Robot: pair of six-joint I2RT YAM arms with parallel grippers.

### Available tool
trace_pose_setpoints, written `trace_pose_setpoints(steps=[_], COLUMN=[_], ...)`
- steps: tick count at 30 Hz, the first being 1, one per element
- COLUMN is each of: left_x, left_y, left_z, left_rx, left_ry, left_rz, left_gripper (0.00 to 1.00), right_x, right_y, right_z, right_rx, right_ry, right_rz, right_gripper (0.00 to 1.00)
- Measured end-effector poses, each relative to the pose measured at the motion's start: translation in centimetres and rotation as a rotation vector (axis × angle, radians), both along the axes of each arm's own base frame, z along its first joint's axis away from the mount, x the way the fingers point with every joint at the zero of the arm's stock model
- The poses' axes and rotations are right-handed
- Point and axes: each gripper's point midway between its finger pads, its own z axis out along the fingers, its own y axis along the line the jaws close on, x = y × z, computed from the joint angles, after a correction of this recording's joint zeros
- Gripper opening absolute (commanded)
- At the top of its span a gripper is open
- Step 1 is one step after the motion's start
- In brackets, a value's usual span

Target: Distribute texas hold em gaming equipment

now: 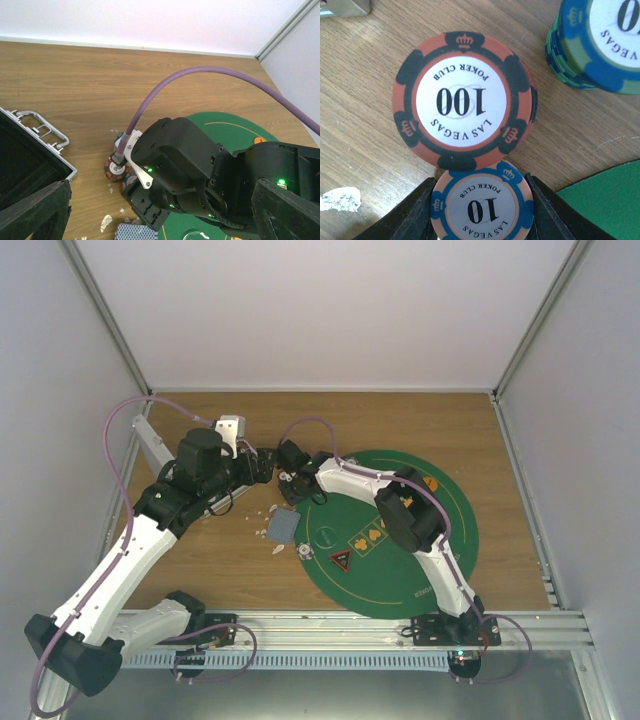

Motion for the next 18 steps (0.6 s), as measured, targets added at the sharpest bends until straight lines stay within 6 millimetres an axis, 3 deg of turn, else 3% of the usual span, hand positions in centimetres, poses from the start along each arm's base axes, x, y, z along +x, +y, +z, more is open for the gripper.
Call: trace_pose_setpoints(steps=[18], left_x=[-0.07], left_y=[0.04], left_z=[0.13], left_rx=[-0.002], left_ry=[-0.004], left_rz=[0.001], left_gripper=[0.99], right_x=[-0.42], right_y=[-0.44], right_z=[0.42], right_rx=[-0.008], right_ry=[0.022], right_rz=[-0.024], right_gripper=[0.37])
